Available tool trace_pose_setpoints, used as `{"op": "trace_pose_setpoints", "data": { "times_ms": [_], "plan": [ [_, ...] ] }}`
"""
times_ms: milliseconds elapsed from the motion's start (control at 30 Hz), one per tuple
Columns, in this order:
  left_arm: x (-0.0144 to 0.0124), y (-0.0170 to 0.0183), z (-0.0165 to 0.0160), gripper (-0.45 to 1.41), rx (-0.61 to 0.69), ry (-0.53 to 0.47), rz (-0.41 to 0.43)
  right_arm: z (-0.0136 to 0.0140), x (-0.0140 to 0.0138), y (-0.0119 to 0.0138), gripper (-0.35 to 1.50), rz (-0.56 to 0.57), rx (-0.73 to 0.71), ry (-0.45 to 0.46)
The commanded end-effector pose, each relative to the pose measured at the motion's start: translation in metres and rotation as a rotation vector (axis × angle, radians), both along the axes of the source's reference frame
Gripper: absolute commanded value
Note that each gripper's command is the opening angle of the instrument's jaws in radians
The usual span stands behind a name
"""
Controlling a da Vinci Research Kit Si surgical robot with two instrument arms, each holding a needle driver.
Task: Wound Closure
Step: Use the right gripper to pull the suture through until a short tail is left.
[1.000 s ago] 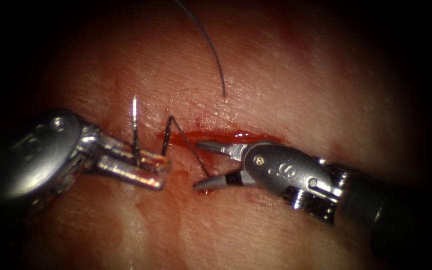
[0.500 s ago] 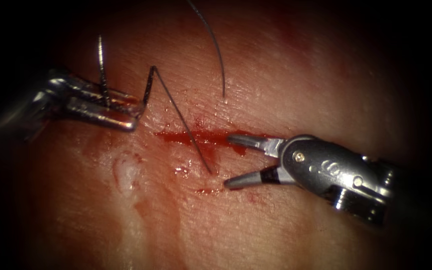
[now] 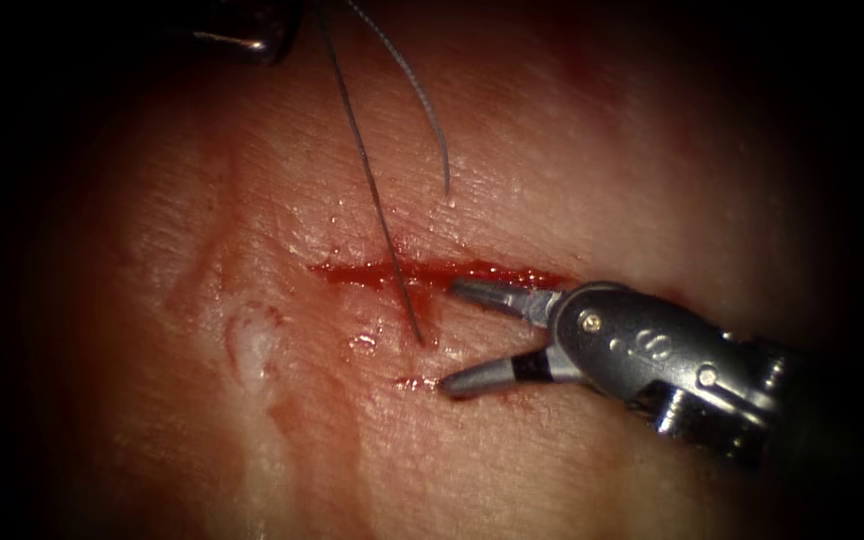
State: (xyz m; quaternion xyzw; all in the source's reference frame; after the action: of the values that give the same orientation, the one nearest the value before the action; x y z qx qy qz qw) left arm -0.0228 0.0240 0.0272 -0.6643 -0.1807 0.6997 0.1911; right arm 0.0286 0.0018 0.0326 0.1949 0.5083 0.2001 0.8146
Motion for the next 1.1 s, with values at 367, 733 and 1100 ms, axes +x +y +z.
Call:
{"op": "trace_pose_setpoints", "data": {
  "times_ms": [367,733,1100],
  "plan": [
    [0.0002,-0.0004,-0.0001,-0.45,-0.007,0.001,-0.012,0.0030,0.0032,-0.0005,0.46,0.024,0.032,-0.066],
    [0.0004,-0.0013,-0.0001,-0.45,-0.013,0.012,-0.019,0.0032,0.0032,-0.0006,-0.30,-0.004,0.044,-0.049],
    [0.0004,-0.0042,0.0013,-0.45,-0.041,-0.010,-0.001,0.0007,-0.0014,-0.0006,-0.35,-0.005,0.075,-0.066]
  ]
}}
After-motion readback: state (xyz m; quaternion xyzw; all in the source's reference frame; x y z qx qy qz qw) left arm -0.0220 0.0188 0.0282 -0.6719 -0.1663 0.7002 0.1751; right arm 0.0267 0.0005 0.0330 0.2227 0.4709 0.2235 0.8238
